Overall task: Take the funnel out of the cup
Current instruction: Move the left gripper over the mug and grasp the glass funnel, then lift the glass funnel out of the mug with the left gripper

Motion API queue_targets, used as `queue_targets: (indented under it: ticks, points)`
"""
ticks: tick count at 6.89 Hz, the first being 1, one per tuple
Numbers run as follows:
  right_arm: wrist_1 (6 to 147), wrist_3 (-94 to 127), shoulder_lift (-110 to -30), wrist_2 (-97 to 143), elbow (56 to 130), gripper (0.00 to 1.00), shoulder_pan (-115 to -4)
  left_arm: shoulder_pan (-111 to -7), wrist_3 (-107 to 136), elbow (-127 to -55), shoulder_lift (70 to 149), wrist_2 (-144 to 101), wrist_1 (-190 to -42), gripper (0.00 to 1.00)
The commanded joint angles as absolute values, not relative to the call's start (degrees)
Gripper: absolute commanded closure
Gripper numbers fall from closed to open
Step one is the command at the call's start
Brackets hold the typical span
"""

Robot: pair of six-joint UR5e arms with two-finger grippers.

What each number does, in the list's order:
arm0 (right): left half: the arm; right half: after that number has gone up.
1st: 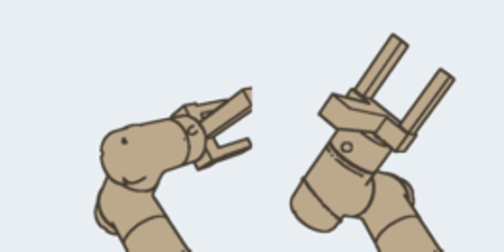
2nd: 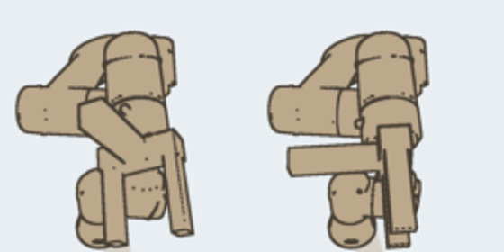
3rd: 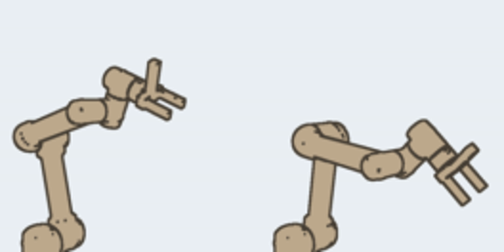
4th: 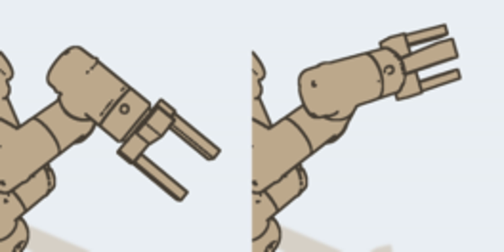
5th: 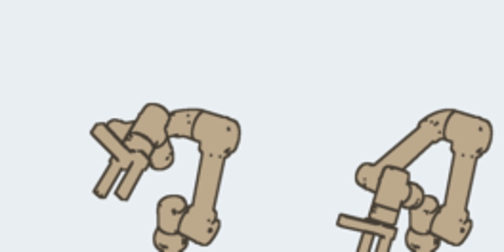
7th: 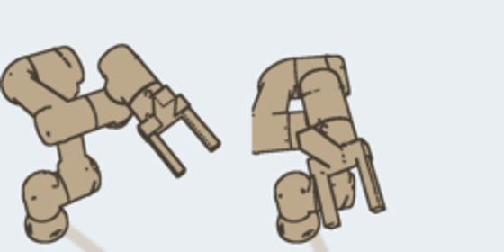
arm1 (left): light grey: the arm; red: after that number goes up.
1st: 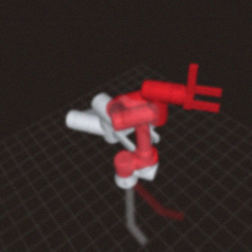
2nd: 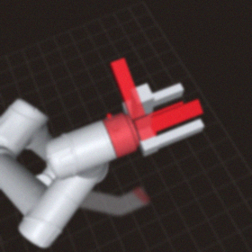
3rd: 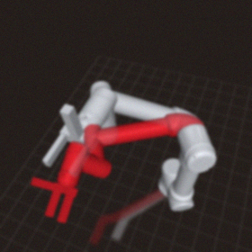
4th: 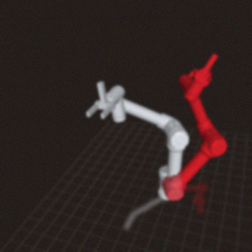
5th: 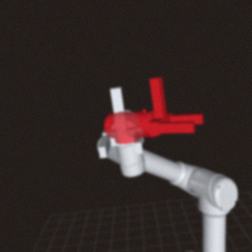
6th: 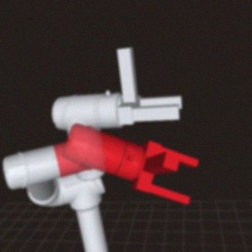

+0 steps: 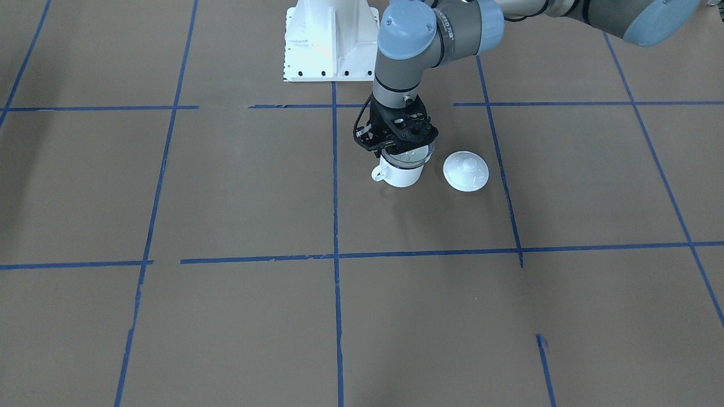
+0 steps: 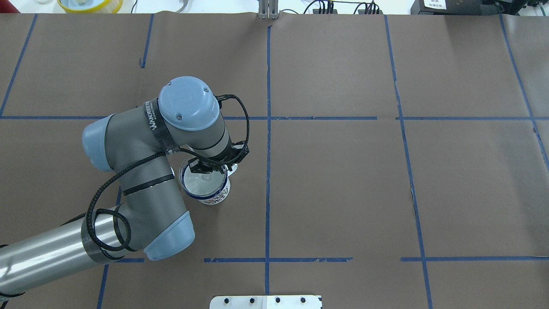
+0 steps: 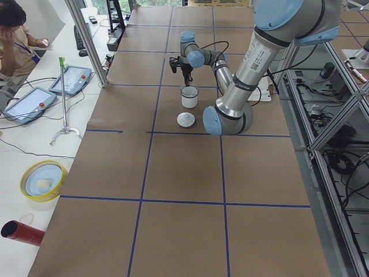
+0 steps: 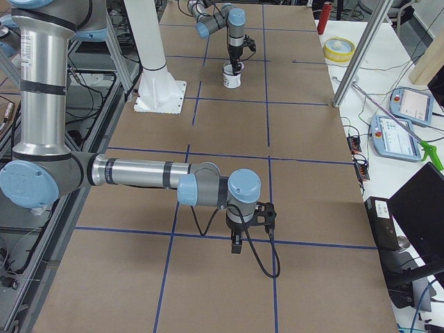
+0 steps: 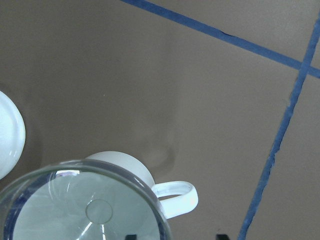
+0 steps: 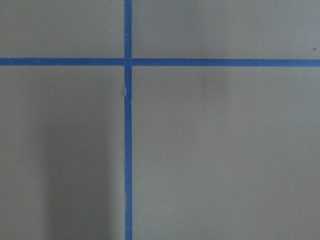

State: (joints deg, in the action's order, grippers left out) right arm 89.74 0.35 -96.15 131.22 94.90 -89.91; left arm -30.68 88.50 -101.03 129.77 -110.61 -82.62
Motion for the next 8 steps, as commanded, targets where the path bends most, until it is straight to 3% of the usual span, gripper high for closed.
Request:
queue_targets:
  ticks: [1, 3, 5, 6, 8]
  points:
    - [89.74, 0.35, -96.15, 131.22, 94.92, 0.0, -89.91, -30.67, 88.24, -102.56, 129.99, -110.65, -79.99, 1.0]
    - [89.74, 0.35, -96.15, 131.22, 94.92, 0.0, -89.91, -31.11, 87.89, -109.99, 130.34, -110.57, -75.27, 1.0]
    - [89.74, 0.35, -96.15, 131.22, 94.92, 0.0, -89.91, -38.54, 88.59, -119.4, 130.6, -110.48, -73.74, 1.0]
    - [89.74, 0.35, -96.15, 131.22, 94.92, 0.0, -89.91, -41.63, 92.86, -118.92, 130.52, -108.3, -74.87, 1.0]
    - [89.74, 0.35, -96.15, 131.22, 94.92, 0.0, -89.91, -41.92, 105.76, -110.1, 128.16, -96.37, -95.86, 1.0]
